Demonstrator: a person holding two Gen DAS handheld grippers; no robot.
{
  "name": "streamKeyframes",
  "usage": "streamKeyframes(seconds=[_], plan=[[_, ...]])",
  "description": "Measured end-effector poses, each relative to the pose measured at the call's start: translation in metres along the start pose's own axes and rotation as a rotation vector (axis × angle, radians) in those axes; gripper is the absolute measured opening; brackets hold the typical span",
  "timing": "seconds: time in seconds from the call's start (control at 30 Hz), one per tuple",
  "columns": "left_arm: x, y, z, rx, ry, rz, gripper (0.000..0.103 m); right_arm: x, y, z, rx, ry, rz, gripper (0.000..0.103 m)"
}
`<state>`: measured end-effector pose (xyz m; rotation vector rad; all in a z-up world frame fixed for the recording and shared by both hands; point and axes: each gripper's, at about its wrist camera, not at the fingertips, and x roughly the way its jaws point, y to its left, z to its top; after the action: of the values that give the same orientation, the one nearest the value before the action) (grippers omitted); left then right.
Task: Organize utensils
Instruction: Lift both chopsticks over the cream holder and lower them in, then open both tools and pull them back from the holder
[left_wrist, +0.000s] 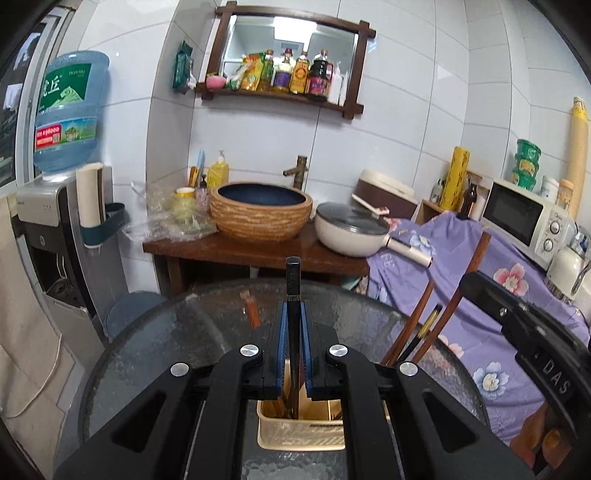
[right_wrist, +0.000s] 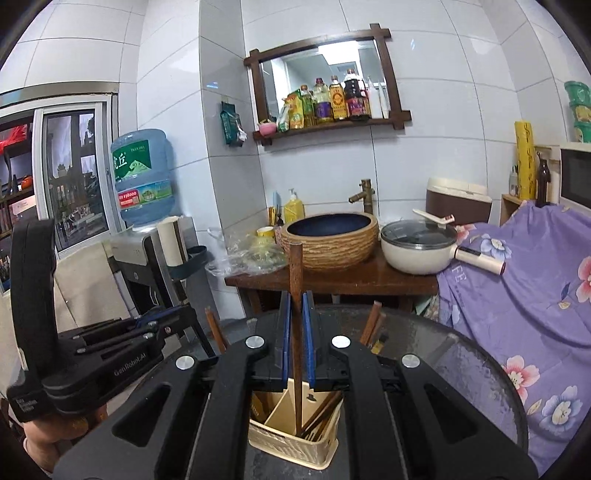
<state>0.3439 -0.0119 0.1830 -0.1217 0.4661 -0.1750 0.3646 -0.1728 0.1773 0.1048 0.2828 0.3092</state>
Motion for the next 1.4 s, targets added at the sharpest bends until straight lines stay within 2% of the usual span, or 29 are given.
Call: streamKeyframes(seconds=[0.33,0.6,0.67,0.73,0.77,0.8,0.83,0.87,0.93,1.0,1.03,1.13,1.4], plan=[[0.028,0.003,-0.032,0.01,0.092,0.002,0.007,0.019,-0.007,-0.032,-0.001,0.081,-0.013,0.007],[0.029,0.003,-0.035,0.025,0.082,0.017,0.008,0.027,-0.015,-0.047,0.01,0.113,-0.018,0.007],[0.028,0.005,-0.035,0.019,0.086,0.013,0.015,0.026,-0.016,-0.049,0.011,0.104,-0.023,0.008],[0.024,0.005,-0.036,0.021,0.066,0.02,0.041,0.023,-0.018,-0.049,0.023,0.102,-0.018,0.013],[0.02,0.005,-0.036,0.022,0.052,0.022,0.047,0.022,-0.02,-0.05,0.028,0.106,-0.014,0.029],[0.017,0.005,-0.036,0.022,0.04,0.021,0.054,0.02,-0.02,-0.049,0.029,0.107,-0.017,0.054],[0.01,0.007,-0.037,0.023,0.019,0.017,0.059,0.014,-0.02,-0.051,0.027,0.088,-0.029,0.063],[0.005,0.008,-0.039,0.026,0.005,0.016,0.061,0.008,-0.02,-0.052,0.025,0.064,-0.029,0.066],[-0.006,0.01,-0.044,0.029,-0.021,0.021,0.071,-0.003,-0.019,-0.056,0.008,0.039,-0.024,0.066],[-0.017,0.014,-0.052,0.028,-0.045,0.024,0.077,-0.012,-0.018,-0.065,-0.003,0.062,-0.007,0.066],[-0.024,0.017,-0.06,0.026,-0.058,0.033,0.082,-0.015,-0.018,-0.072,-0.002,0.085,0.005,0.066],[-0.035,0.025,-0.078,0.022,-0.055,0.049,0.086,-0.019,-0.011,-0.095,-0.027,0.18,0.048,0.066],[-0.035,0.056,-0.145,0.018,0.11,0.106,0.086,-0.035,0.036,-0.189,-0.191,0.427,0.152,0.065]])
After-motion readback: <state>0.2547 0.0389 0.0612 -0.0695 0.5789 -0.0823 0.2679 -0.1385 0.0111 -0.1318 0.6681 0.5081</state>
